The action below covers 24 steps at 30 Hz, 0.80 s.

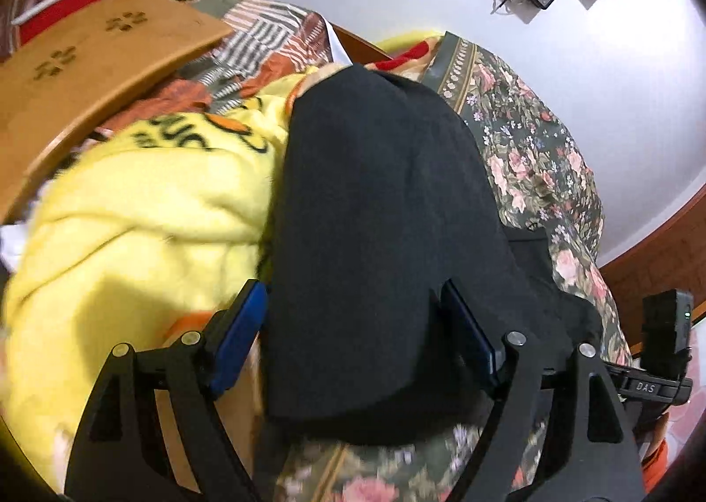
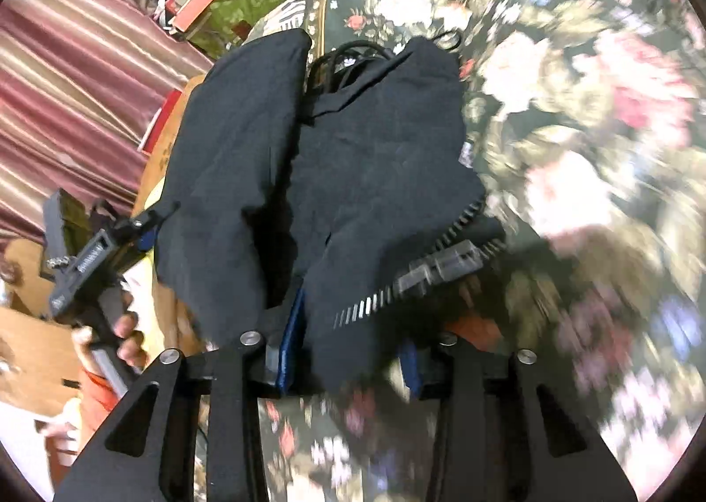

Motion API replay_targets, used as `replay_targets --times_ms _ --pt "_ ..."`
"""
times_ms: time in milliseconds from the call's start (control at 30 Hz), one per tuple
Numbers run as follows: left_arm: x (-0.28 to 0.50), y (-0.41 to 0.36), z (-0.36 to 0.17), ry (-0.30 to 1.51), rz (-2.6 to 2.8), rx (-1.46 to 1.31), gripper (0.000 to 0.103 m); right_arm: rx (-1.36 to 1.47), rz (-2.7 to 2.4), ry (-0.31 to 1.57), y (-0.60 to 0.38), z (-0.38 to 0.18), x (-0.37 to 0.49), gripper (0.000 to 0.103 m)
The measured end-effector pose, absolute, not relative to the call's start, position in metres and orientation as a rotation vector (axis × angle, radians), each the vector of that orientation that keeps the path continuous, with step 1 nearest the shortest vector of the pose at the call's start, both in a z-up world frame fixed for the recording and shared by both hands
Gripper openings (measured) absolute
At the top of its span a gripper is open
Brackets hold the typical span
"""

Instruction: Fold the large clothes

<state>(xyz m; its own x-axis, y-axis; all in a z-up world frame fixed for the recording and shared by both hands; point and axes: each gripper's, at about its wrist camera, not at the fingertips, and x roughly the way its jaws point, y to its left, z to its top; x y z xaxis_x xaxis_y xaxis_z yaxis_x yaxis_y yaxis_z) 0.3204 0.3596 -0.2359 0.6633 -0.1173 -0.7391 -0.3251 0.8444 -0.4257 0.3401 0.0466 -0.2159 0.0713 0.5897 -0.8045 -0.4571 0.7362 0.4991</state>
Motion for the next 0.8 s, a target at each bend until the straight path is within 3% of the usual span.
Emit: replay_targets --times_ms 233,600,800 --pt "0.266 0.325 -0.165 0.801 0.183 -0.401 0.079 0.058 0.77 1.075 0.012 -0.144 0.291 0.035" --pt "0.122 0.204 0.016 0.359 0.236 -0.039 0.079 0.075 0.835 0.548 -0.016 0.022 0.177 0.035" --pt "0.052 0.148 0.057 0.194 0.241 -0.016 0.079 0.079 0.824 0.341 -0.035 0.064 0.103 0.044"
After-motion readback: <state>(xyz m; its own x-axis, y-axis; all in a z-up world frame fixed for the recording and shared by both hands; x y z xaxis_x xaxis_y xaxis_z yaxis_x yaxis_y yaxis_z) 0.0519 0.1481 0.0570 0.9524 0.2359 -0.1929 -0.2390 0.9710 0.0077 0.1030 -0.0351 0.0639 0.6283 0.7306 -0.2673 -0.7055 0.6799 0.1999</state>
